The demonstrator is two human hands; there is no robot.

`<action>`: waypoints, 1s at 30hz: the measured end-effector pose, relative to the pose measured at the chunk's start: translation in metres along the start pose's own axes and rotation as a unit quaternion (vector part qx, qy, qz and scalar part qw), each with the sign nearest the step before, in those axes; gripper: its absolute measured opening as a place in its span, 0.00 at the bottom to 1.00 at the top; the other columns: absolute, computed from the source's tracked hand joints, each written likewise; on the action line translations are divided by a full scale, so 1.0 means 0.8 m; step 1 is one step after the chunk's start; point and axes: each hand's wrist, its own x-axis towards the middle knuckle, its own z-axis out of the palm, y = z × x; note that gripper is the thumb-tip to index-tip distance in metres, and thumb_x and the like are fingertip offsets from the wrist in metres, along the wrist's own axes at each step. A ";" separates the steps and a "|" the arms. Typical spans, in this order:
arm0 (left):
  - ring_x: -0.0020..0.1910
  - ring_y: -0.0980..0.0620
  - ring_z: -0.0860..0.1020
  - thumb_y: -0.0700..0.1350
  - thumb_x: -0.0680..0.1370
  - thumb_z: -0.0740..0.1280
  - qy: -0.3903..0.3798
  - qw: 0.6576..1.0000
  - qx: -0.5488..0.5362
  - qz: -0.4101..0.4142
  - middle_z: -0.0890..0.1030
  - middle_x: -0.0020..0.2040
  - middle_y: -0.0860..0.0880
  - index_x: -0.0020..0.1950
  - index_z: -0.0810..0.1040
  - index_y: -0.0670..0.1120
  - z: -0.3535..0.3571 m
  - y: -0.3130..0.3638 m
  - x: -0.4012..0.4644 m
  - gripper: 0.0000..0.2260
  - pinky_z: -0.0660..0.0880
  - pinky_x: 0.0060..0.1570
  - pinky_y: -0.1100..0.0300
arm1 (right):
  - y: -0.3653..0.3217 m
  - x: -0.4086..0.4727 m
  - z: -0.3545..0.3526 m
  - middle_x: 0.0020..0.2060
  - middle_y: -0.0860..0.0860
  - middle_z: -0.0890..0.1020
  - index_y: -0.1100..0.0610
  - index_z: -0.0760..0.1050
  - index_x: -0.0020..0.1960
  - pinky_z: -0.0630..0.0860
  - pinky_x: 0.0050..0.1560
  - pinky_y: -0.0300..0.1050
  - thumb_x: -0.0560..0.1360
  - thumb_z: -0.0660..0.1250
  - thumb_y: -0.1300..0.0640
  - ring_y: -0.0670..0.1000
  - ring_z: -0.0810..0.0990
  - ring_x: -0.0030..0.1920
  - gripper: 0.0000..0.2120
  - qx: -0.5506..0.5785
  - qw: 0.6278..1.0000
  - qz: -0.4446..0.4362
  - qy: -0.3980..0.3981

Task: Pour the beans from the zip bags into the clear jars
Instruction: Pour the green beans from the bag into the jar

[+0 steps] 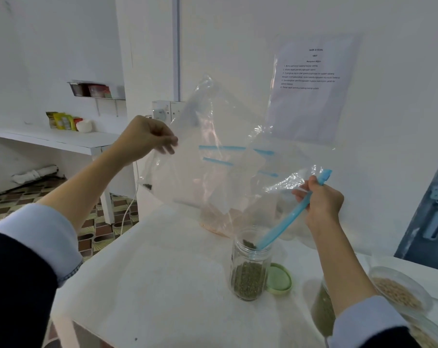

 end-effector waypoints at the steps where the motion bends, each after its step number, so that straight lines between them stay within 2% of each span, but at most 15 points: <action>1: 0.32 0.61 0.80 0.36 0.76 0.68 0.004 1.000 0.015 0.004 0.82 0.31 0.56 0.43 0.81 0.41 -0.002 0.000 0.002 0.04 0.77 0.35 0.71 | 0.000 -0.001 0.000 0.35 0.52 0.79 0.60 0.75 0.40 0.80 0.40 0.39 0.79 0.64 0.57 0.45 0.79 0.24 0.10 0.000 1.000 0.002 -0.005; 3: 0.31 0.63 0.79 0.36 0.75 0.68 0.013 0.999 0.033 0.007 0.82 0.30 0.56 0.43 0.81 0.42 -0.003 -0.001 0.007 0.03 0.76 0.35 0.72 | -0.001 -0.002 -0.002 0.36 0.52 0.80 0.61 0.75 0.42 0.80 0.36 0.37 0.79 0.64 0.57 0.45 0.79 0.24 0.10 -0.005 1.000 0.000 0.001; 6: 0.32 0.62 0.78 0.39 0.73 0.72 0.014 0.998 0.054 -0.006 0.82 0.32 0.54 0.38 0.80 0.44 0.002 -0.005 0.009 0.04 0.76 0.37 0.69 | -0.002 -0.004 -0.005 0.36 0.52 0.81 0.60 0.75 0.40 0.76 0.28 0.35 0.80 0.64 0.57 0.47 0.80 0.28 0.11 -0.010 1.000 0.002 0.001; 8: 0.33 0.56 0.77 0.42 0.71 0.74 0.051 0.998 0.037 -0.015 0.81 0.33 0.50 0.37 0.79 0.38 0.003 -0.004 0.011 0.09 0.76 0.40 0.64 | -0.002 -0.005 -0.005 0.38 0.52 0.81 0.60 0.76 0.41 0.76 0.30 0.34 0.80 0.64 0.56 0.48 0.80 0.30 0.11 -0.021 1.000 0.003 0.002; 10: 0.35 0.54 0.78 0.43 0.72 0.73 0.043 0.998 0.039 -0.018 0.82 0.33 0.52 0.37 0.80 0.38 0.002 -0.001 0.011 0.09 0.76 0.41 0.63 | -0.003 -0.005 -0.005 0.37 0.51 0.81 0.59 0.75 0.42 0.77 0.33 0.35 0.79 0.64 0.56 0.47 0.80 0.30 0.10 -0.021 1.000 0.004 0.008; 12: 0.36 0.59 0.79 0.41 0.74 0.71 0.001 0.999 0.039 -0.005 0.83 0.34 0.56 0.40 0.82 0.44 0.003 0.003 0.010 0.04 0.76 0.42 0.66 | -0.005 -0.008 -0.005 0.36 0.51 0.80 0.58 0.75 0.41 0.77 0.30 0.35 0.79 0.64 0.56 0.47 0.80 0.30 0.10 -0.015 1.000 0.011 0.005; 14: 0.35 0.64 0.79 0.37 0.75 0.70 -0.010 0.999 0.037 0.004 0.83 0.38 0.54 0.43 0.82 0.44 0.003 0.006 0.012 0.03 0.75 0.41 0.73 | -0.005 -0.008 -0.005 0.35 0.51 0.79 0.58 0.74 0.40 0.75 0.26 0.34 0.80 0.64 0.57 0.47 0.79 0.29 0.11 -0.010 1.000 0.014 0.006; 16: 0.36 0.63 0.79 0.36 0.73 0.71 0.004 0.999 0.046 -0.006 0.81 0.40 0.51 0.44 0.80 0.39 0.003 0.007 0.015 0.01 0.74 0.39 0.74 | -0.003 -0.006 -0.005 0.36 0.52 0.80 0.58 0.74 0.40 0.77 0.30 0.35 0.79 0.64 0.57 0.46 0.79 0.27 0.10 -0.003 1.000 0.011 0.008; 19: 0.38 0.55 0.77 0.37 0.71 0.73 0.017 0.998 0.059 -0.016 0.80 0.39 0.46 0.42 0.79 0.35 0.000 0.007 0.017 0.06 0.72 0.42 0.70 | -0.003 -0.005 -0.002 0.37 0.52 0.81 0.59 0.75 0.43 0.79 0.39 0.38 0.79 0.65 0.56 0.46 0.80 0.28 0.09 -0.016 1.000 0.005 -0.010; 21: 0.41 0.53 0.78 0.37 0.72 0.71 0.005 0.999 0.049 -0.007 0.81 0.41 0.44 0.45 0.81 0.36 -0.002 0.007 0.016 0.04 0.73 0.47 0.68 | -0.002 -0.004 0.001 0.37 0.52 0.81 0.60 0.75 0.42 0.79 0.36 0.37 0.79 0.64 0.57 0.47 0.80 0.29 0.09 -0.012 1.000 -0.001 -0.011; 23: 0.44 0.55 0.79 0.35 0.73 0.70 -0.015 0.998 0.055 0.005 0.82 0.44 0.48 0.48 0.82 0.40 -0.003 0.007 0.014 0.05 0.73 0.49 0.70 | -0.004 -0.002 0.000 0.37 0.52 0.81 0.59 0.75 0.39 0.77 0.31 0.35 0.79 0.64 0.58 0.46 0.79 0.26 0.10 0.003 1.000 -0.009 0.007; 25: 0.42 0.62 0.79 0.33 0.73 0.70 -0.033 0.997 0.070 0.006 0.81 0.44 0.50 0.48 0.81 0.40 -0.004 0.006 0.013 0.06 0.72 0.46 0.77 | -0.004 -0.003 0.001 0.38 0.52 0.81 0.59 0.75 0.40 0.76 0.30 0.35 0.79 0.64 0.58 0.46 0.79 0.27 0.10 -0.013 1.000 -0.004 -0.005; 27: 0.40 0.61 0.78 0.32 0.71 0.71 -0.020 0.997 0.069 0.006 0.81 0.42 0.50 0.45 0.81 0.40 -0.005 0.006 0.015 0.06 0.70 0.41 0.81 | -0.003 -0.003 0.000 0.37 0.52 0.81 0.59 0.75 0.40 0.76 0.28 0.35 0.79 0.64 0.58 0.46 0.79 0.26 0.10 -0.010 1.000 0.000 -0.003; 30: 0.36 0.64 0.78 0.34 0.70 0.73 -0.020 0.998 0.067 0.001 0.81 0.39 0.51 0.41 0.79 0.40 -0.003 0.005 0.016 0.04 0.70 0.39 0.81 | -0.002 -0.003 0.002 0.38 0.53 0.81 0.59 0.76 0.41 0.79 0.37 0.37 0.79 0.64 0.58 0.48 0.80 0.29 0.10 -0.023 1.000 -0.005 -0.009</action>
